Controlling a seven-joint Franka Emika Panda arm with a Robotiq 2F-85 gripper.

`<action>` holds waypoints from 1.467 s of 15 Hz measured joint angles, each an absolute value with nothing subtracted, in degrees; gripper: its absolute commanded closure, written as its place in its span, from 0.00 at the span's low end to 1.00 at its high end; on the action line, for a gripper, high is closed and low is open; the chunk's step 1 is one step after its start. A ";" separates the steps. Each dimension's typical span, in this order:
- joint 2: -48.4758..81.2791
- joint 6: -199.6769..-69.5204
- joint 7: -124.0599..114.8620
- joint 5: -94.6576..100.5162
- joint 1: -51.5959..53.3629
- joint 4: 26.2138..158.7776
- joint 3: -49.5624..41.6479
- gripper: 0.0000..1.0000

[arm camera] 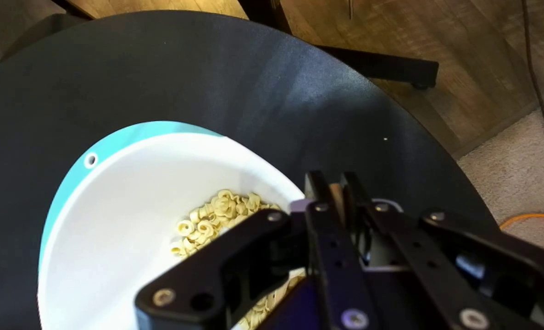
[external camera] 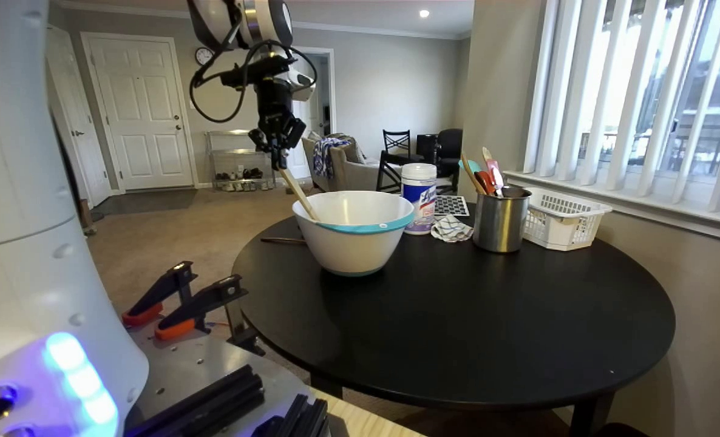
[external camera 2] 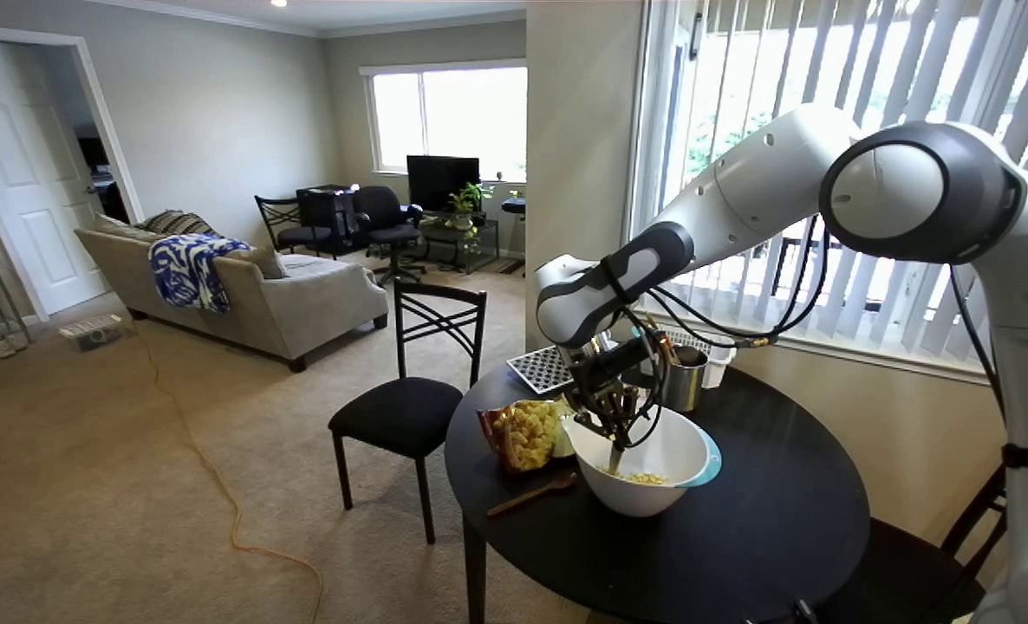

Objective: Stir the contents in the big white bowl

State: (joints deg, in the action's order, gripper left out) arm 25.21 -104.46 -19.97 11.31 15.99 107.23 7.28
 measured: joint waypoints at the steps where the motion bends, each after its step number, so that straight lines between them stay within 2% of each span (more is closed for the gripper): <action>1: 25.25 -104.81 -20.97 11.34 16.04 107.22 7.23 0.95; 6: 26.48 -110.89 -28.66 11.85 16.36 107.27 5.68 0.95; 11: 27.26 -111.71 -34.68 16.08 18.09 107.34 3.07 0.95; 22: 27.56 -100.25 -36.18 22.93 19.75 106.62 2.19 0.95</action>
State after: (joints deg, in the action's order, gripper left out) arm 27.56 -100.25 -36.18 22.93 19.75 106.62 2.19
